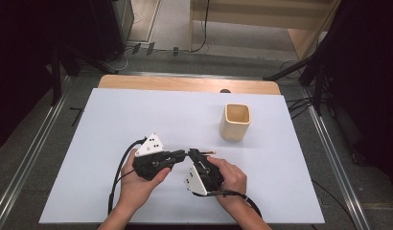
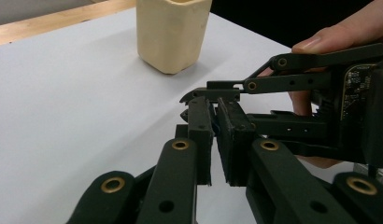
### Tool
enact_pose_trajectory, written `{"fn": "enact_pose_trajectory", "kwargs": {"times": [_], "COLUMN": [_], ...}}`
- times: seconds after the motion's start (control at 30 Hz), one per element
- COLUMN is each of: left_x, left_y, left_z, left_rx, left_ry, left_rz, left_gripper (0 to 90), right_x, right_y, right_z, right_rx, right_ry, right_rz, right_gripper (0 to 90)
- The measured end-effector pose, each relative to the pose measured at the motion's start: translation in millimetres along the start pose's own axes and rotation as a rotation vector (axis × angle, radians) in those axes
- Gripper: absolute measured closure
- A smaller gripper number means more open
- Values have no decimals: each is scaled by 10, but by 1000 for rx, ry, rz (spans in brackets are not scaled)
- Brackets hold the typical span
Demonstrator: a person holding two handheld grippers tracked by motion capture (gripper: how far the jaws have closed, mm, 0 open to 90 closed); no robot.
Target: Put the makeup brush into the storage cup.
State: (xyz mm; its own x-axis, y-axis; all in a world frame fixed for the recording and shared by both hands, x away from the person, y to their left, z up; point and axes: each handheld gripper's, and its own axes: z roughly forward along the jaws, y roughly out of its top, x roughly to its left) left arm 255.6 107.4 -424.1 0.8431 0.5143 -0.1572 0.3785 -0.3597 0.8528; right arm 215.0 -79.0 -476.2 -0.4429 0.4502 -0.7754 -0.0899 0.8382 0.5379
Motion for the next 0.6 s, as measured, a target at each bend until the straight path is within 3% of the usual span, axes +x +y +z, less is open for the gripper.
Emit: {"fn": "enact_pose_trajectory", "kwargs": {"times": [0.27,0.5,0.6], "left_x": [29,51,76], "left_y": [3,6,-8], "left_z": [-13,-70,-92], "left_rx": [-13,-45,-56], "left_ry": [-28,9,27], "left_rz": [-23,-18,-18], "left_gripper": [865,866,866], "right_x": [-22,-54,-91], "right_y": [-10,-12,-24], "right_z": [-10,-19,-30], "right_rx": [-11,-73,-94], "right_ry": [7,66,95], "right_rz": [9,158,265], "right_gripper": [845,575,504]}}
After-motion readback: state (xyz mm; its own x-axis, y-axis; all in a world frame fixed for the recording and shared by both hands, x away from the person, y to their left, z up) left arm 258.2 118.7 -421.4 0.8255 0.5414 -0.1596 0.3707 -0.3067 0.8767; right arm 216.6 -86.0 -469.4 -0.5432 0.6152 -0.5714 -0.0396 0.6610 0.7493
